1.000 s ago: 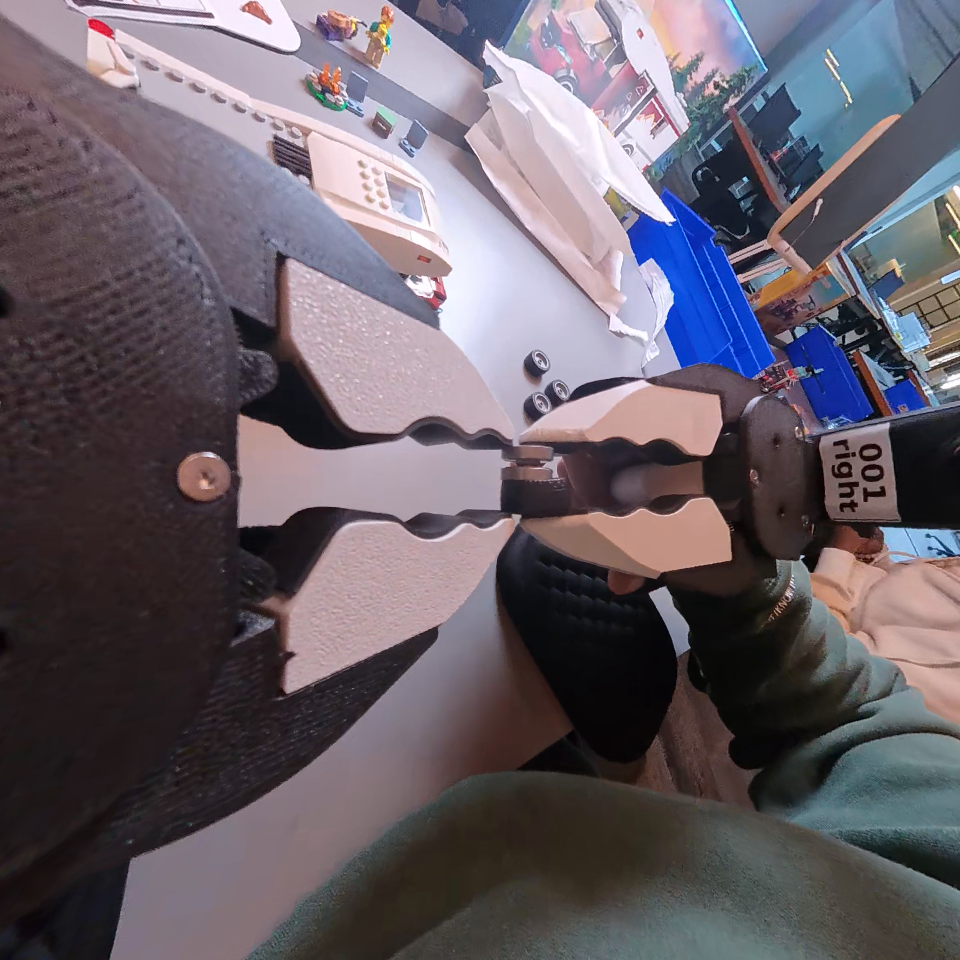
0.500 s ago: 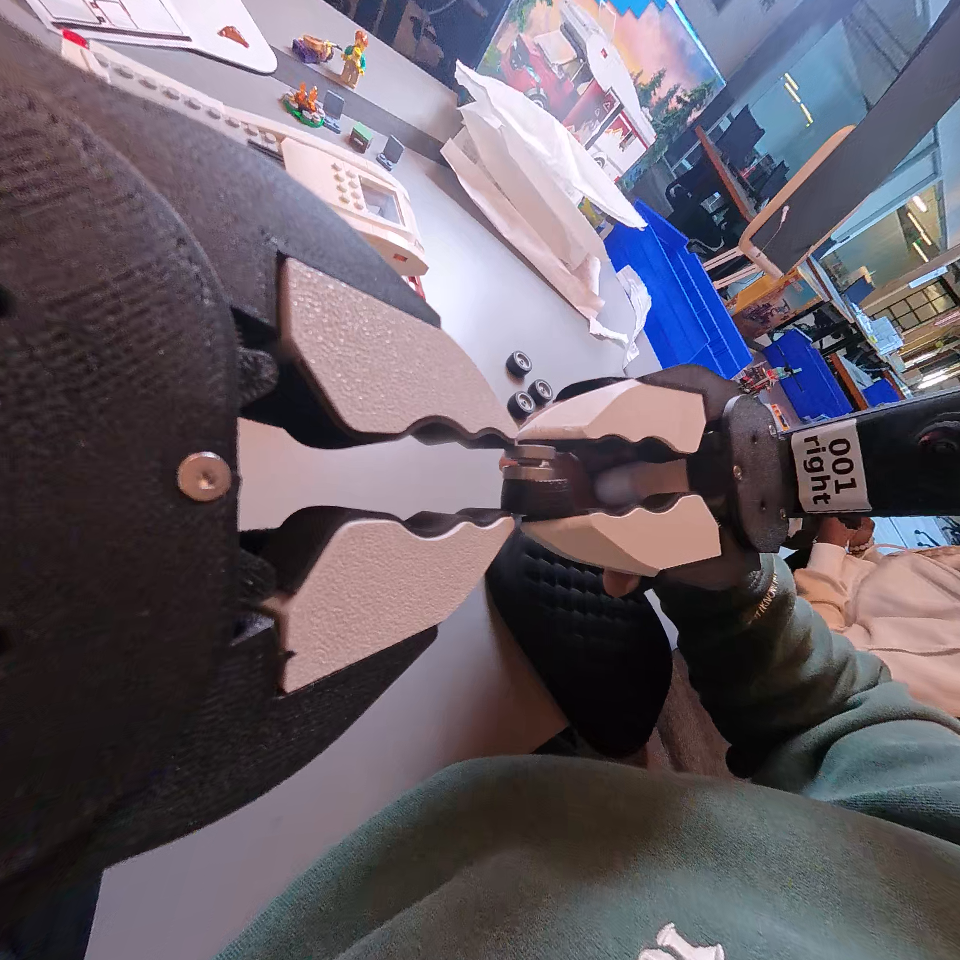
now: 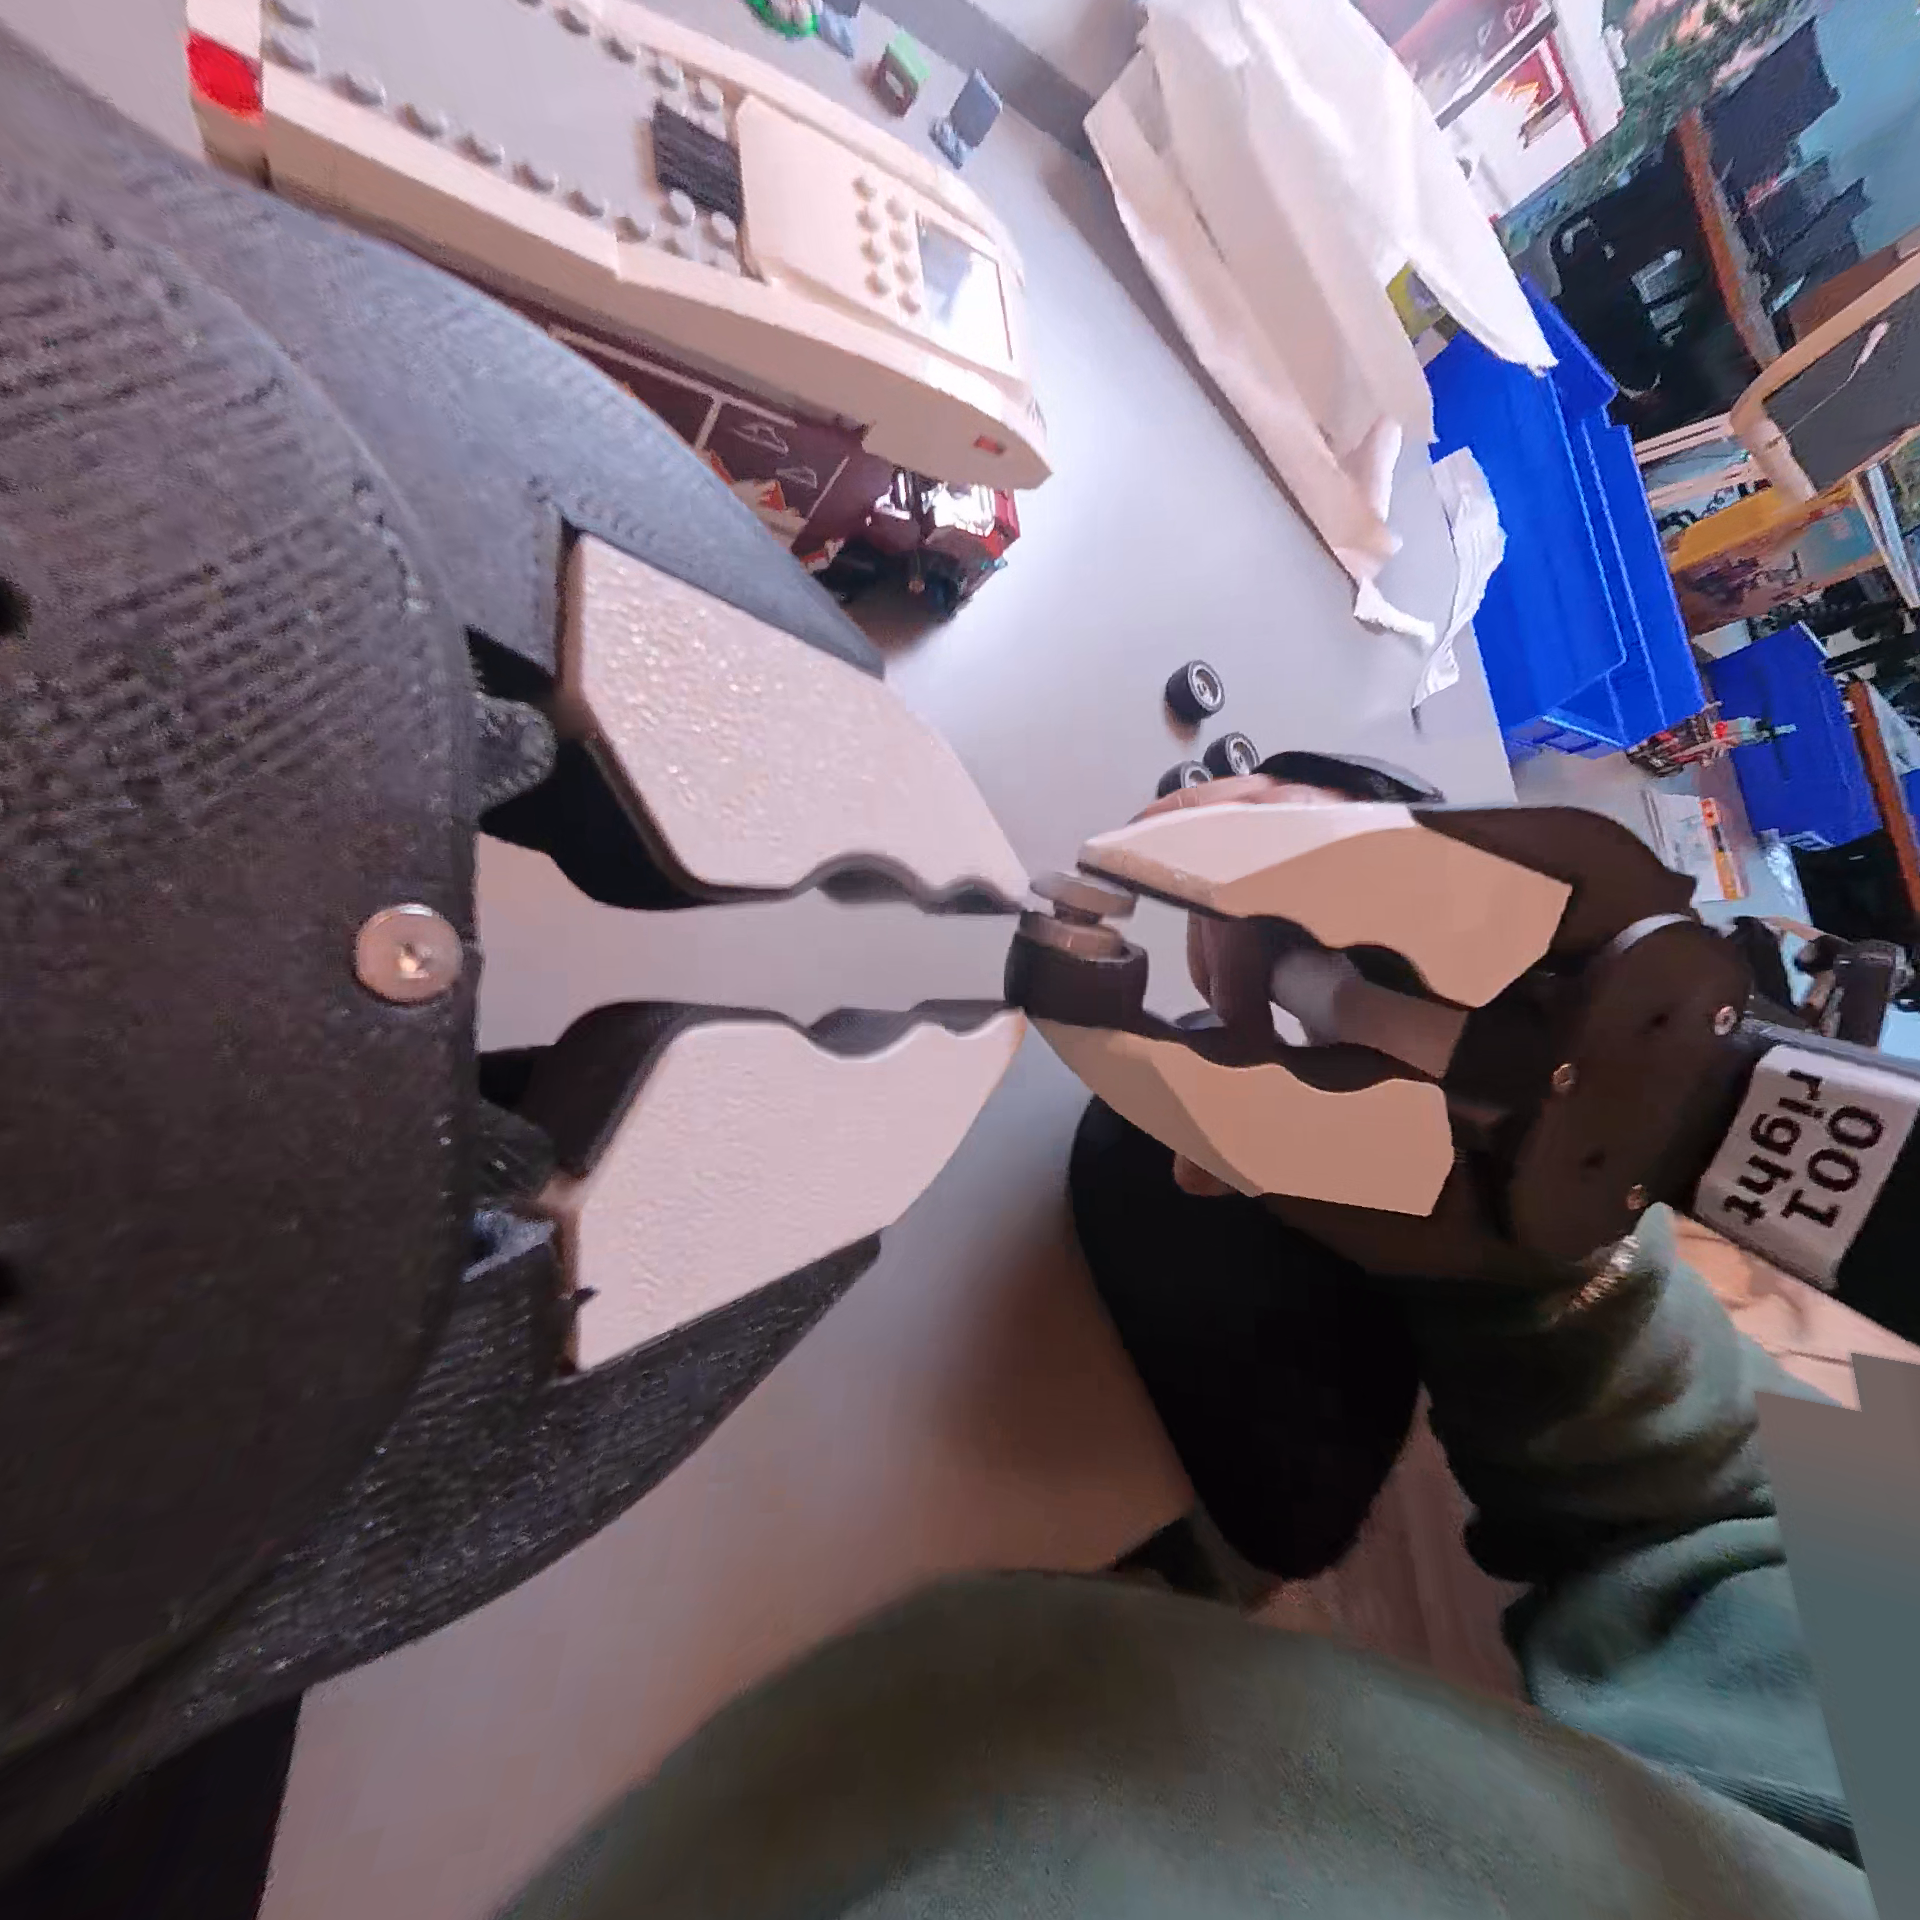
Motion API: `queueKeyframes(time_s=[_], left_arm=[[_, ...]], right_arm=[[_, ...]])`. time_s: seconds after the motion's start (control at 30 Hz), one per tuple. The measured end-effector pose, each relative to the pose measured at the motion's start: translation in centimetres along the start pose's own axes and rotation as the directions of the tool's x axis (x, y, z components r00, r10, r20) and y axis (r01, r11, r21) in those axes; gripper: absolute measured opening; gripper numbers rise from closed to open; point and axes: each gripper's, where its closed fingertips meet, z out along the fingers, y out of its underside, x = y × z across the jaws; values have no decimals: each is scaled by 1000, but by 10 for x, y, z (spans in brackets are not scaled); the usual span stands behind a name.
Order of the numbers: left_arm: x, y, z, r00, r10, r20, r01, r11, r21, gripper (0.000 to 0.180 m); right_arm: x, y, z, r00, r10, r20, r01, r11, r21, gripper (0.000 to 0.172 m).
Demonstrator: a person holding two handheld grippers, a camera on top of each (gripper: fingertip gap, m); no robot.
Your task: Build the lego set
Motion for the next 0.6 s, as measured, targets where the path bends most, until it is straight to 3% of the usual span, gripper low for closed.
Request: queueKeyframes(time_s=[0.17,0.3,0.43,0.6], left_arm=[[-5,10,3,994,94,55,-91,994,-53,0],[-7,23,10,992,110,63,-103,989,-102,2],[-3,24,9,993,-110,-53,106,992,-62,19],[-9,10,4,887,-420,-190,433,901,33,37]], right_arm=[[1,11,-1,998,-70,1,70,996,-51,20],[3,25,1,980,-192,-43,185,975,-126,12],[8,27,3,939,-323,-120,301,938,-169,10],[15,16,4,875,-435,-215,406,899,-165,10]])
